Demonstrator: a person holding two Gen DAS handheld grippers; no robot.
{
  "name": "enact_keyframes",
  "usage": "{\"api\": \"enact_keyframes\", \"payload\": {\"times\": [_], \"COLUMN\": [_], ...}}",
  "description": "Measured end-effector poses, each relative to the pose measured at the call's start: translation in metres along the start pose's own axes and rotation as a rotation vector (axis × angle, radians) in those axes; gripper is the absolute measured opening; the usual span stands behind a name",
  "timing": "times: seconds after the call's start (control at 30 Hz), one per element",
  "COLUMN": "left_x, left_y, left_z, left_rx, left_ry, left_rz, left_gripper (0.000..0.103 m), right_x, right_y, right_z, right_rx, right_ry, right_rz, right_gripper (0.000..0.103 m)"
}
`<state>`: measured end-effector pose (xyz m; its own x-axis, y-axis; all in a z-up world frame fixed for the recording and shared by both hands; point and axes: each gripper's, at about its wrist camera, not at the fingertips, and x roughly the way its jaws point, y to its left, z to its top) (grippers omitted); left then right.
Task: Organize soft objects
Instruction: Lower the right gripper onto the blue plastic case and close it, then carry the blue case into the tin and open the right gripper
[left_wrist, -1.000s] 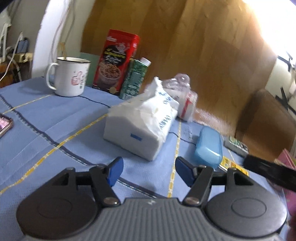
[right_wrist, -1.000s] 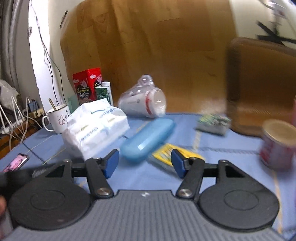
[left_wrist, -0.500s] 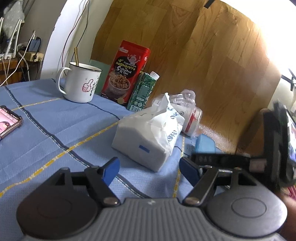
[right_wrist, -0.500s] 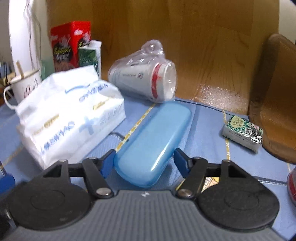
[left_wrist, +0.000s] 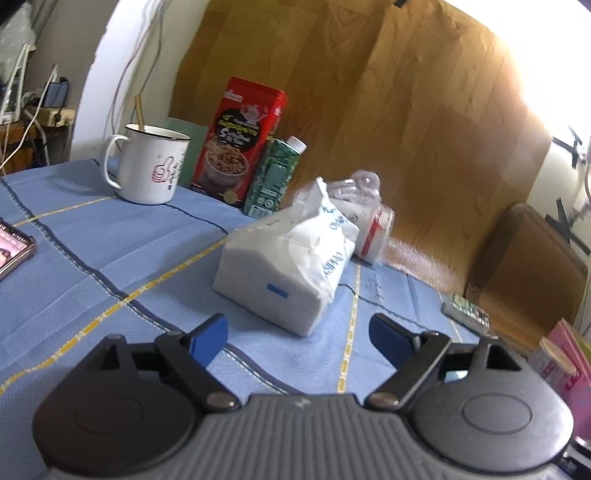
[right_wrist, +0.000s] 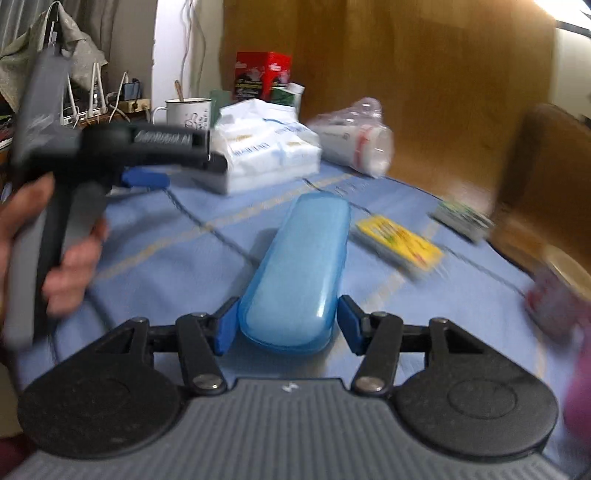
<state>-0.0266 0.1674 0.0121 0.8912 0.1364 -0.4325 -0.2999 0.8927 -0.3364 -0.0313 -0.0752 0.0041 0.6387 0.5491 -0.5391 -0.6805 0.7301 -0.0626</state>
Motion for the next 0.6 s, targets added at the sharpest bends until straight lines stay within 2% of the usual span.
{"api": "enact_keyframes", "payload": {"times": [0.1, 0.2, 0.3, 0.43, 0.6], "left_x": [0.006, 0.006, 0.002, -0.003, -0.005], "left_y": [-0.011, -0.033, -0.067, -0.124, -0.174], "left_z": [-0.001, -0.007, -0.02, -0.039, -0.055], "left_rx": [0.059, 0.149, 0.209, 0.313, 0.339], "left_ry": [0.05, 0.081, 0.135, 0.231, 0.387], "left_rz": [-0.014, -0.031, -0.133, -0.265, -0.426], "left_gripper": [0.087, 0.088, 0.089, 0.089, 0.089], "right_x": [-0.028, -0.049, -0.066, -0.074, -0.081], "right_y": [-0.007, -0.023, -0.038, -0.053, -0.051], "right_z": [-0.029, -0.052, -0.069, -0.083, -0.089], "right_rx": [0.028, 0.144, 0.238, 0.34, 0.344], "right_ry": [-0.045, -0.056, -0.065, -0.059, -0.086], "right_rz": [-0.138, -0.243, -0.312, -0.353, -0.373], "right_gripper": [0.059, 0.059, 0.059, 0.06, 0.066]}}
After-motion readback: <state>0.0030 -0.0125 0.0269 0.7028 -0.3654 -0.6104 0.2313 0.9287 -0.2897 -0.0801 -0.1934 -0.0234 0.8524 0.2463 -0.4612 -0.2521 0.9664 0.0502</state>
